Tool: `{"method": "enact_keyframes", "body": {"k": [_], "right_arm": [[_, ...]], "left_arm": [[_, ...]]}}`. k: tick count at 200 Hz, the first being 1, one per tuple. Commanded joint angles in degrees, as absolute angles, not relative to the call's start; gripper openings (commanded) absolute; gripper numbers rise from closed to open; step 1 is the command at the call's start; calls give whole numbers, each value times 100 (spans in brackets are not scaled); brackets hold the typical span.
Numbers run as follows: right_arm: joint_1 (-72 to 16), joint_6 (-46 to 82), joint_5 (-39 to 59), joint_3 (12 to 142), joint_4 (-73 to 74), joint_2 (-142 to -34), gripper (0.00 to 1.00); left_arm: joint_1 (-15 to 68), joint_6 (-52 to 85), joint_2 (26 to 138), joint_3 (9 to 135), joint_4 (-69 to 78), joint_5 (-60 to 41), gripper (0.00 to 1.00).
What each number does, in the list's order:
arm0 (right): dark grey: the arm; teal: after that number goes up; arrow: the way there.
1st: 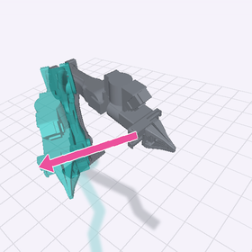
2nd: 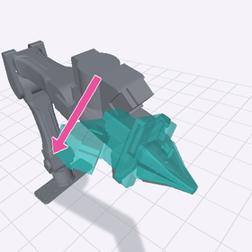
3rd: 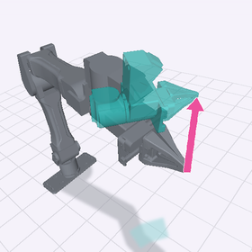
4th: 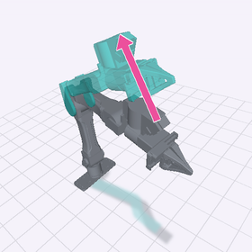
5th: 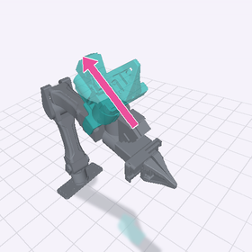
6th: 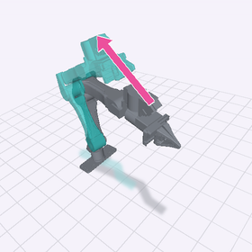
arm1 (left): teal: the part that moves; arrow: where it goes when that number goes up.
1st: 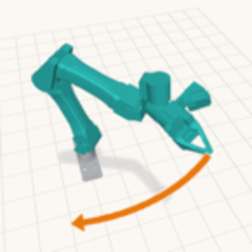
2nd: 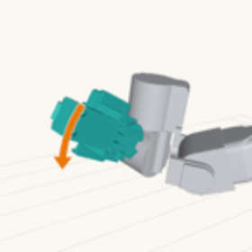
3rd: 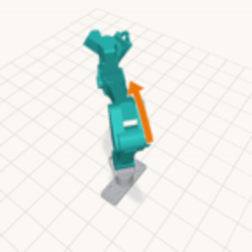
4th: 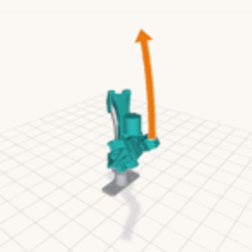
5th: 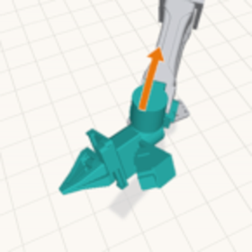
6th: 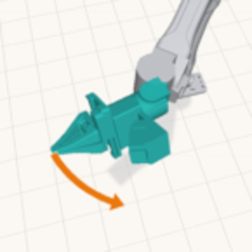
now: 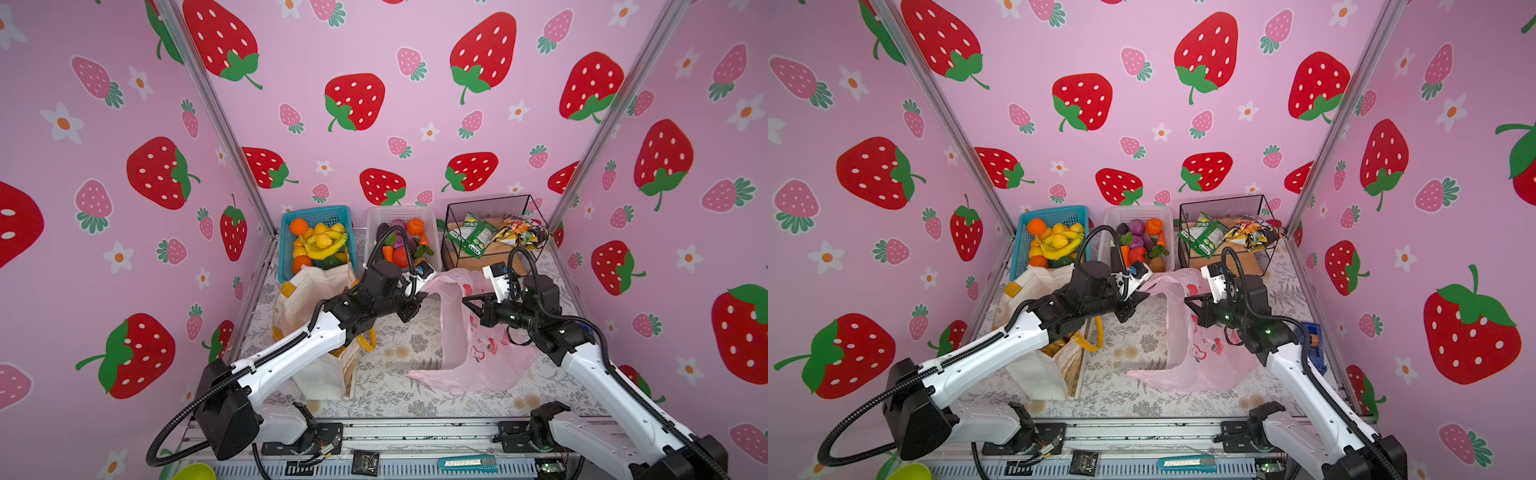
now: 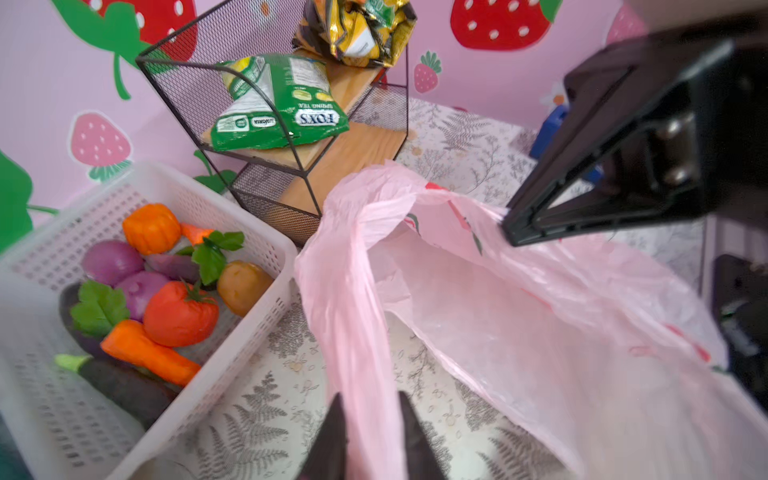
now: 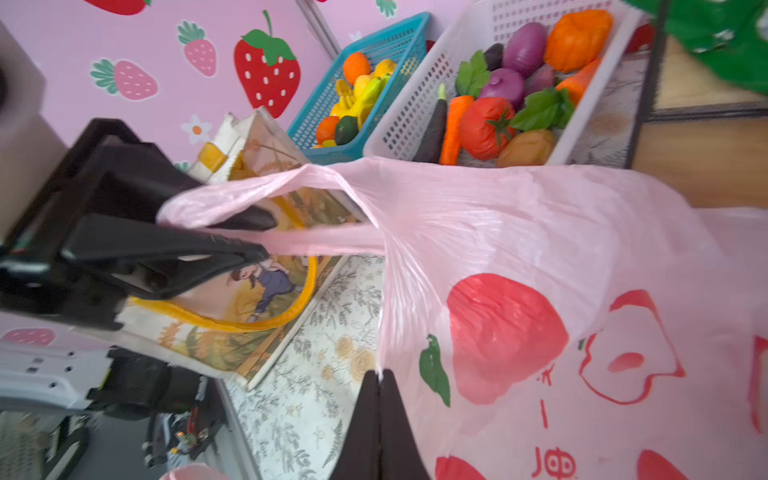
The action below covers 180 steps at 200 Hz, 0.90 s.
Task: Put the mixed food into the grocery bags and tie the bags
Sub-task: 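Hold the pink bag with both grippers and lift its handles apart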
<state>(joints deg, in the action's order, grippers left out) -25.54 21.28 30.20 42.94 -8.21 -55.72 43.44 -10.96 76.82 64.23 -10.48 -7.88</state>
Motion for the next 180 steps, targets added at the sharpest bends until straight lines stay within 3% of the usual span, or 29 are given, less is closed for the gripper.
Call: {"method": "enact_keyframes", "body": {"k": [1,46,74,90,160,180], "right_arm": [[-2737,1834,2191,4410,-631,-5647,0],[-3437,1353,918,4592,-570,-5982,12],[-3885,985,272,4464,-517,-5962,39],[-4118,846,-70,4333,-514,-5866,50],[-4796,1290,-223,3212,-16,-5049,69],[-5050,1452,-239,2929,308,-5000,78]], "left_arm": [[4375,41,7294,6324,-531,-1213,0],[4377,1551,7514,6771,-1183,-1385,0],[4378,2086,7685,7120,-1597,-1327,0],[4377,2334,7714,7228,-1660,-1438,0],[4377,2698,7760,7317,-1705,-1321,0],[4373,2699,7778,7344,-1744,-1310,0]]}}
